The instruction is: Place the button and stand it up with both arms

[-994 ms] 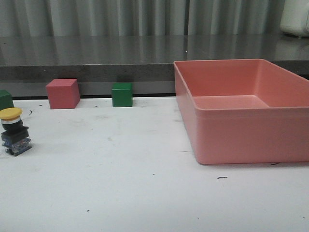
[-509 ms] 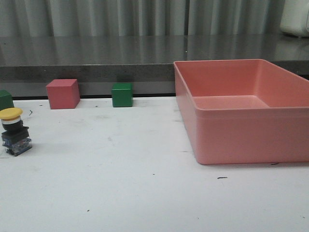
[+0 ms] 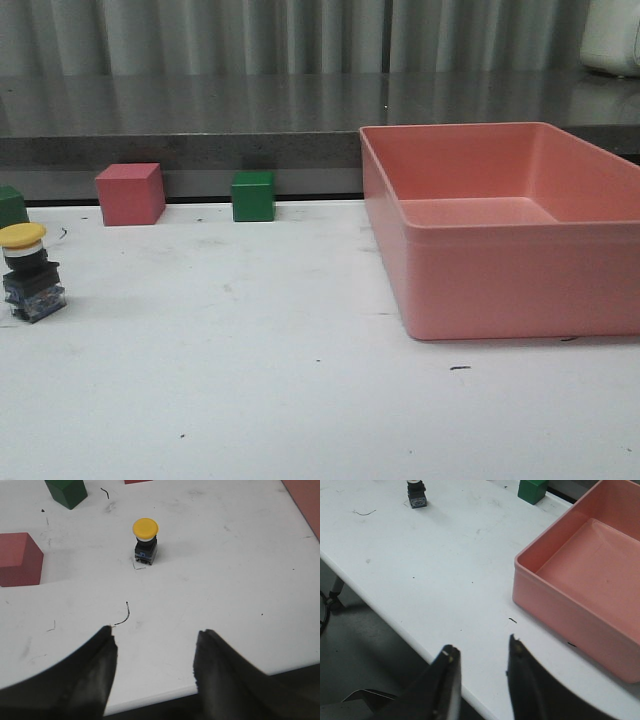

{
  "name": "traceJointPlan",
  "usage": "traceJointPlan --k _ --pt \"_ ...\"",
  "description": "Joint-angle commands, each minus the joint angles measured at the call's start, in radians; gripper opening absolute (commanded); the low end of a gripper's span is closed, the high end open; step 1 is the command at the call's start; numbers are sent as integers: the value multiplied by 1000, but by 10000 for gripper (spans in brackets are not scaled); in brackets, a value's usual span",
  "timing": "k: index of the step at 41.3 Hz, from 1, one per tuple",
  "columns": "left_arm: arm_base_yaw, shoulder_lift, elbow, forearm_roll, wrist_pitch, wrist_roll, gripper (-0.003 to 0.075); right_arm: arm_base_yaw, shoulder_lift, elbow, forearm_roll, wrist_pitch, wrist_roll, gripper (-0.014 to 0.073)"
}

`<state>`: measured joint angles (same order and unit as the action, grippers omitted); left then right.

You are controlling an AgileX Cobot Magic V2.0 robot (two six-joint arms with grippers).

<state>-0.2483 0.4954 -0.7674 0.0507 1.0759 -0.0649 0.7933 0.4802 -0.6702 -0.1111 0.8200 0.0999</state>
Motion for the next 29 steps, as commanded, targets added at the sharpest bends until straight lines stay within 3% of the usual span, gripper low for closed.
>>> traceJointPlan --k 1,5,9,29 --pt "1 6 -33 2 -65 -1 175 -7 3 -26 -7 -65 -7 48" --pt "1 6 -33 2 -65 -1 72 -7 3 -26 -7 -65 -7 -75" --pt "1 6 -33 2 -66 -1 -14 -7 3 -26 -7 -65 -7 -68" --pt "1 6 -33 1 -64 -1 -20 -7 3 -26 -7 -65 -7 -67"
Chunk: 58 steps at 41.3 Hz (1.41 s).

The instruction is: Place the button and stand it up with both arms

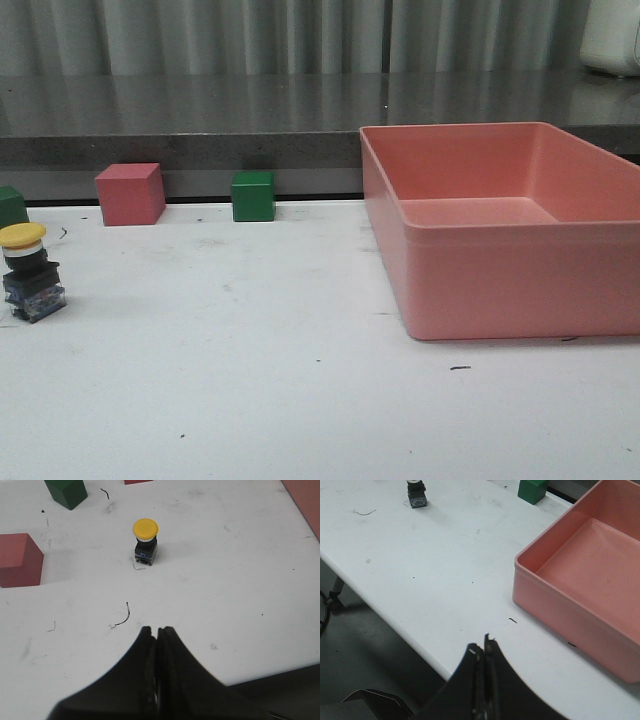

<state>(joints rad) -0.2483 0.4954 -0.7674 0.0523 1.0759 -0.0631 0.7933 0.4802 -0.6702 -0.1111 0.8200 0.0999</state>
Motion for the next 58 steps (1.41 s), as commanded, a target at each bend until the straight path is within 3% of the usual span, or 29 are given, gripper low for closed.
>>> traceJointPlan --k 1,11,23,37,58 --pt "1 6 -33 -1 -64 -3 -20 -7 3 -26 -7 -65 -7 -67" --pt "76 -148 74 5 -219 -3 -20 -7 3 -26 -7 -65 -7 -67" --pt "197 -394 484 -52 -756 -3 -20 -7 3 -26 -7 -65 -7 -67" --pt "211 -520 792 -94 -1122 -3 -20 -7 3 -26 -7 -65 -7 -67" --pt "211 -520 790 -94 -1112 -3 -20 -7 3 -20 -7 -63 -7 -68"
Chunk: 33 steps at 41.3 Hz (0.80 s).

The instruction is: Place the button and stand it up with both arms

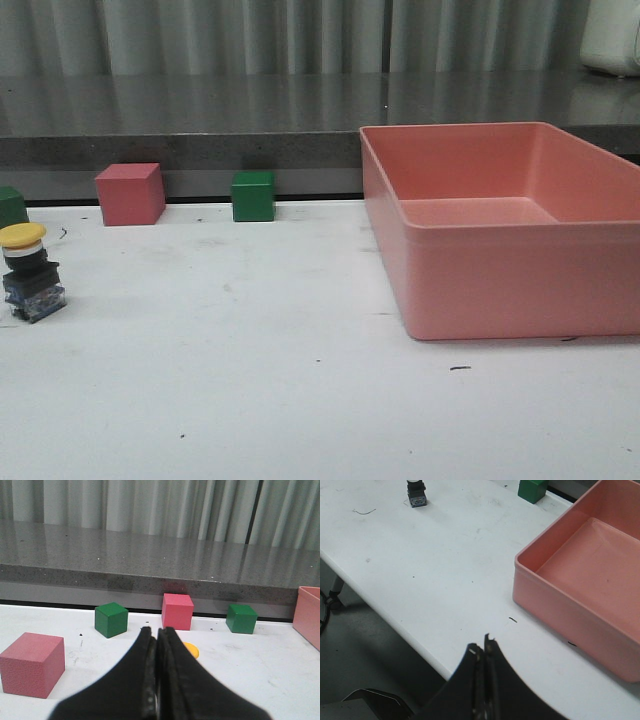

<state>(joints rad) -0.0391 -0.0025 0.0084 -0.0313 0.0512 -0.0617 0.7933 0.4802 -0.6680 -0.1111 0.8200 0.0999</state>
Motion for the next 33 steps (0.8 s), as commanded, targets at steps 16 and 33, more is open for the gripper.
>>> traceJointPlan --k 16,33 --pt "2 -22 14 -11 -88 -4 -20 -7 3 -22 -7 -63 -7 -68" --pt "2 -22 14 -11 -88 -4 -20 -267 -179 188 24 -267 -7 -68"
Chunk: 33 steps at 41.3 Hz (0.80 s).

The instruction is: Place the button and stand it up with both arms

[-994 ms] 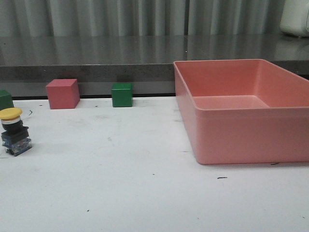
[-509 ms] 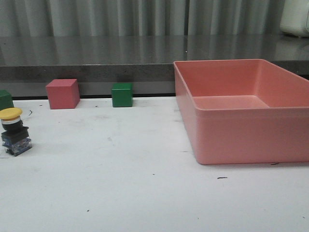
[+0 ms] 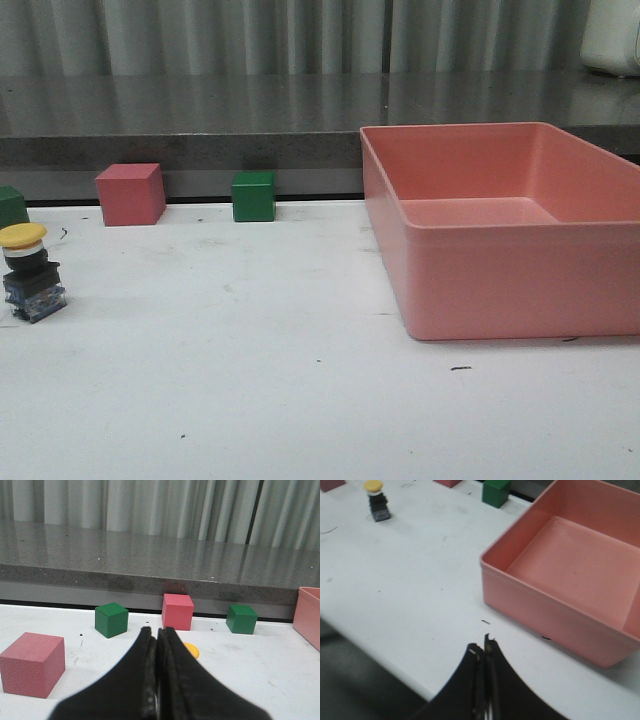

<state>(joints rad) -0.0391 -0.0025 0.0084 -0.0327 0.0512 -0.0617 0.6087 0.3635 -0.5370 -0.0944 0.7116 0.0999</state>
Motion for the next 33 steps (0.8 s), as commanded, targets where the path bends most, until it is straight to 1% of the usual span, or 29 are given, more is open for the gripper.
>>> traceJointPlan --k 1,10,16,19,22,25,33 --pt "2 -22 14 -9 -88 -4 -20 -115 -94 83 7 -186 -7 -68" --pt "2 -22 14 -9 -88 -4 -20 -370 -296 361 28 -501 -7 -68" --pt "2 -22 14 -9 -88 -4 -20 -473 -370 505 94 -684 -7 -68" --pt "2 -22 14 -9 -88 -4 -20 -508 -393 559 94 -759 -7 -68" --pt "2 -22 14 -9 -88 -4 -20 -537 -391 557 94 -746 -7 -68" --pt "2 -22 14 -9 -88 -4 -20 -556 -392 561 94 -777 -7 -68" --pt "2 -22 14 -9 -88 -4 -20 -557 -392 561 94 -797 -7 -68"
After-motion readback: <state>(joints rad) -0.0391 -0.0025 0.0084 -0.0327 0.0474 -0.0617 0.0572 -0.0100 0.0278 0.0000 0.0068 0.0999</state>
